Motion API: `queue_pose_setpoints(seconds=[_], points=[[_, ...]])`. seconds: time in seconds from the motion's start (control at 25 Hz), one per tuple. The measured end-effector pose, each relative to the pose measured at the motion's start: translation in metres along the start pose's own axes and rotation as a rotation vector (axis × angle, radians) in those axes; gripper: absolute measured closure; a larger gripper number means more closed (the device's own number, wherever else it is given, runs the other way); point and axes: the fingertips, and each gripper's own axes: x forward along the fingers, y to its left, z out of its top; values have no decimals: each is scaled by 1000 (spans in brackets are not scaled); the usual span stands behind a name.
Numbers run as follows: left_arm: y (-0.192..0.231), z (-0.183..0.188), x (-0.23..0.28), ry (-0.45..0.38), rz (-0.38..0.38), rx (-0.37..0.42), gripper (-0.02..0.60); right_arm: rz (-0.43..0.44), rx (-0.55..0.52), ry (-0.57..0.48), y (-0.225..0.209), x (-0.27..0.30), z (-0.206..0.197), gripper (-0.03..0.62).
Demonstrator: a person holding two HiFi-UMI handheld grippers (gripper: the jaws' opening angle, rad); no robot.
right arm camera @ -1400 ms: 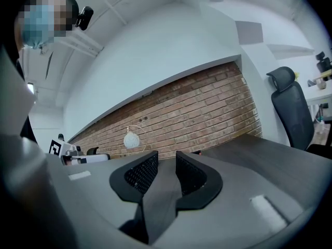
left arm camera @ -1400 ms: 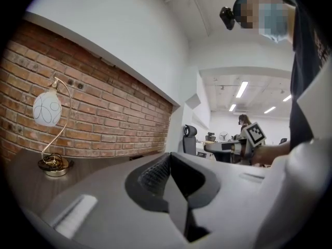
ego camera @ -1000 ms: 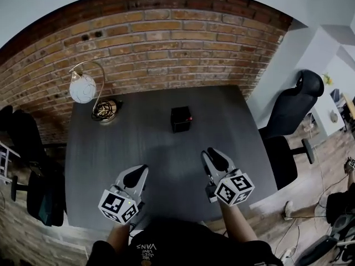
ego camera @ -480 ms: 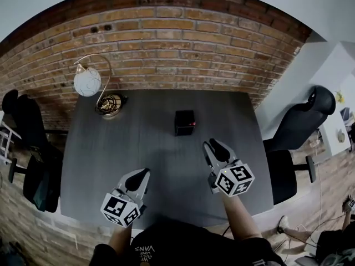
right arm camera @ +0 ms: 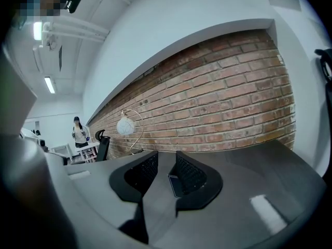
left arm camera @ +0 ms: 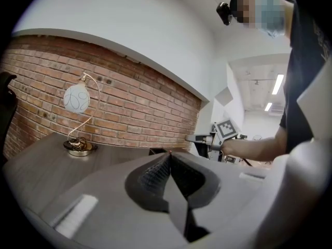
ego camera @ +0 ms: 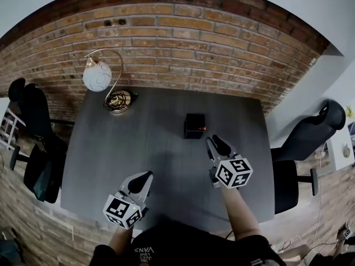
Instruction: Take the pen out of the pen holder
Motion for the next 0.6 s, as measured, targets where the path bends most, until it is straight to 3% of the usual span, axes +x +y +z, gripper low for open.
queue_pose_setpoints(seconds=[0.6], points=[[18,-13,10,49,48,-24,527,-71,-27,106,-43,60,-40,510]])
